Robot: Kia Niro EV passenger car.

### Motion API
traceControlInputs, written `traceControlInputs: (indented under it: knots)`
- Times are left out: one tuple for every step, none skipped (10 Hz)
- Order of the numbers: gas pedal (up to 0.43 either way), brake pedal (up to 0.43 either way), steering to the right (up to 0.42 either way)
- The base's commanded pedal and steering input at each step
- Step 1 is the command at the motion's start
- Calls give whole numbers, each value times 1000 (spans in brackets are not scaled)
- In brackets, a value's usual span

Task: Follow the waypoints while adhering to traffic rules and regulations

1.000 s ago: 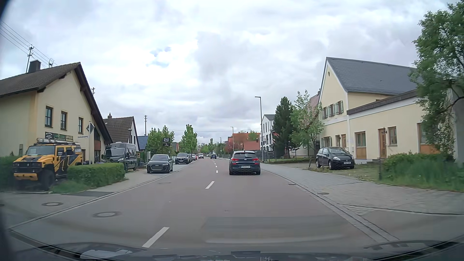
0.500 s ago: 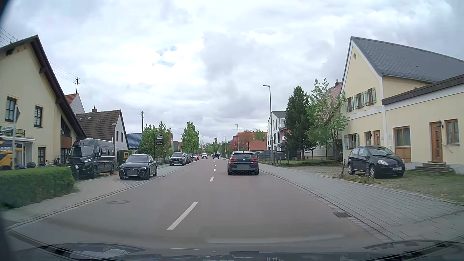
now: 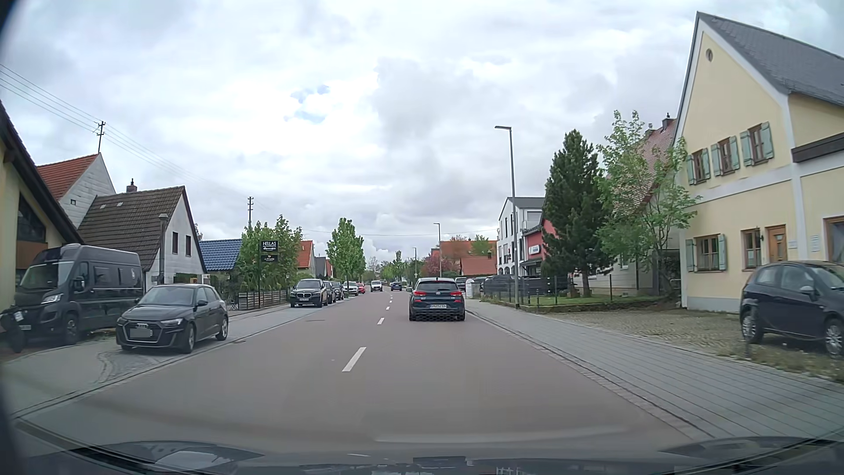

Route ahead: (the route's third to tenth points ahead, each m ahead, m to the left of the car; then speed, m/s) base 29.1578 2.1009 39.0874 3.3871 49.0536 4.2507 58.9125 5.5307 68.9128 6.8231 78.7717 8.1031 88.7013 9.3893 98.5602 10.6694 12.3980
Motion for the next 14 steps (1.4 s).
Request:
traceControlInputs:
  knots:
    - [169,12,-18]
    - [169,12,-18]
    - [177,12,-18]
    - [177,12,-18]
    - [177,12,-18]
    - [177,12,-18]
    - [177,12,-18]
    - [177,6,-18]
    - [177,12,-18]
    - [177,12,-20]
    - [177,6,-24]
    - [177,12,-27]
    - [177,12,-28]
    - [177,6,-27]
